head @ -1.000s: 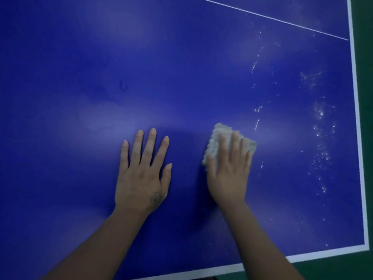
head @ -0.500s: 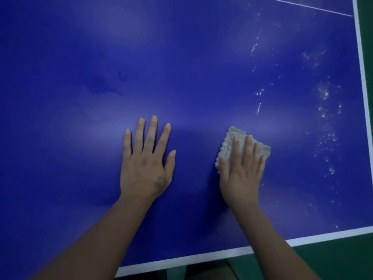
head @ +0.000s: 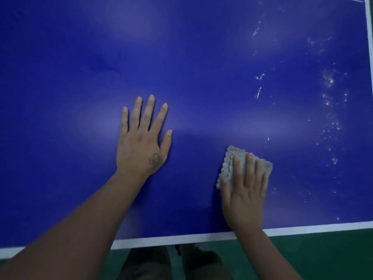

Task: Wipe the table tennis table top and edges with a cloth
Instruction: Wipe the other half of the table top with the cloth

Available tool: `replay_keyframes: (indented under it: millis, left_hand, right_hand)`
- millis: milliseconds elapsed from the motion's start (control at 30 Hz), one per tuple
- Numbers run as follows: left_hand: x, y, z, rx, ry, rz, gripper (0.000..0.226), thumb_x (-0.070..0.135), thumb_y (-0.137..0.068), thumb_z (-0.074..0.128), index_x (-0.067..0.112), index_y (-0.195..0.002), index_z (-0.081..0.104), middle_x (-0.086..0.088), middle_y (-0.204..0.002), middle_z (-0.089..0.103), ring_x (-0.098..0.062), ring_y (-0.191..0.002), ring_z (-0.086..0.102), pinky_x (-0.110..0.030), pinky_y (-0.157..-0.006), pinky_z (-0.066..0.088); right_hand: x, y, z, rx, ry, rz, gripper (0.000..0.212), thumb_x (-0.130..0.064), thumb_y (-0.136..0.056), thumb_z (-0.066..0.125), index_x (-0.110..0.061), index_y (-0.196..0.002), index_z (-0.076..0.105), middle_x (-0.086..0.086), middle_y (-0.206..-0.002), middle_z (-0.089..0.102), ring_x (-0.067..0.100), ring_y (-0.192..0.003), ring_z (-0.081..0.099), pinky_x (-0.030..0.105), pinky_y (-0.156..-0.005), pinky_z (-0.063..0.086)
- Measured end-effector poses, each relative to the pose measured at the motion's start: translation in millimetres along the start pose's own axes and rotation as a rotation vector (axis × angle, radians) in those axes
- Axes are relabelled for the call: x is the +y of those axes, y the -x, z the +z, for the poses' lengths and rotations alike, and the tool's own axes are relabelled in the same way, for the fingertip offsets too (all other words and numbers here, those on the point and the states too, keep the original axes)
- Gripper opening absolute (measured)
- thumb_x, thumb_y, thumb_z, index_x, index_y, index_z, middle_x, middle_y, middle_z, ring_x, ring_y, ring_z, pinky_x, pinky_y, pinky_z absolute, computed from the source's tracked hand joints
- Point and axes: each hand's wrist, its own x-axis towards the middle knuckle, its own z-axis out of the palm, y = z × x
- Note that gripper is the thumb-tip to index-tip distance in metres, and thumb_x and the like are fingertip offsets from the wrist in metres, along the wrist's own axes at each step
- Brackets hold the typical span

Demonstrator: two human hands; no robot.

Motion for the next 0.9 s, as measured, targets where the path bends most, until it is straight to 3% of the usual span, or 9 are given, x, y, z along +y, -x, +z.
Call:
replay_keyframes:
  millis: [67,167,300,467,633,767,900]
  left_hand:
    - [1.9,-0.2,-0.5,0.027,0.017,0.0,0.066,0.053,-0.114,0.027,0.025,-0.173,0.021,-0.007,-0.181,0.013,-0.032,-0.168,0.007,-0.059,-0.133,0.01]
    - [2.0,1.3,0.5,0.054,0.031,0.002,0.064,0.049,-0.113,0.031,0.023,-0.172,0.028,-0.008,-0.18,0.018,-0.032,-0.168,0.012,-0.059,-0.134,0.011]
    - [13.1,7.6,-2.2,0.062,0.114,-0.063,0.062,0.043,-0.111,0.037,0.017,-0.167,0.039,-0.01,-0.178,0.024,-0.032,-0.167,0.014,-0.059,-0.134,0.009]
    - [88.4,50.3,-3.4,0.102,0.25,-0.133,0.058,0.036,-0.109,0.045,0.01,-0.161,0.047,-0.012,-0.176,0.029,-0.031,-0.167,0.015,-0.057,-0.135,0.009]
    - [148.7,87.0,13.6,-0.026,0.046,-0.18,0.071,0.052,-0.114,0.026,0.015,-0.173,0.019,-0.011,-0.181,0.009,-0.033,-0.168,0.003,-0.059,-0.134,0.008]
    - [152.1,87.7,18.2,-0.024,-0.033,-0.188,0.072,0.055,-0.113,0.022,0.017,-0.174,0.013,-0.01,-0.182,0.006,-0.033,-0.168,0.001,-0.059,-0.134,0.008]
    - [153.4,89.7,21.1,0.008,-0.039,-0.187,0.073,0.056,-0.112,0.024,0.018,-0.174,0.015,-0.01,-0.182,0.008,-0.032,-0.168,0.003,-0.059,-0.134,0.009]
  right_hand:
    - [-38.2,9.0,5.5,0.011,-0.028,0.016,0.067,-0.043,-0.111,0.037,-0.02,-0.171,0.019,0.011,-0.179,0.004,0.038,-0.165,0.001,0.071,-0.126,0.015]
    - [-95.0,46.6,15.1,-0.026,-0.076,-0.23,0.065,-0.044,-0.111,0.039,-0.025,-0.171,0.021,0.01,-0.179,0.011,0.038,-0.165,0.005,0.068,-0.128,0.017]
    - [-78.5,77.5,19.5,-0.05,-0.1,-0.424,0.064,-0.049,-0.111,0.044,-0.033,-0.169,0.026,0.001,-0.179,0.014,0.029,-0.166,0.01,0.06,-0.129,0.024]
    - [38.5,66.9,10.2,0.003,-0.048,-0.331,0.06,-0.045,-0.111,0.039,-0.029,-0.168,0.03,0.003,-0.179,0.015,0.031,-0.166,0.012,0.064,-0.127,0.025]
    - [122.3,49.1,-2.6,0.02,0.004,-0.082,0.065,-0.049,-0.111,0.029,-0.025,-0.171,0.021,0.005,-0.18,0.005,0.03,-0.166,0.002,0.065,-0.129,0.016]
    - [94.1,49.2,0.2,0.028,0.008,-0.035,0.065,-0.046,-0.112,0.03,-0.022,-0.171,0.02,0.011,-0.18,0.004,0.035,-0.166,-0.002,0.066,-0.129,0.012]
    - [47.7,62.2,7.5,0.005,-0.023,-0.278,0.064,-0.046,-0.111,0.035,-0.026,-0.171,0.021,0.008,-0.18,0.007,0.032,-0.166,0.001,0.062,-0.131,0.012]
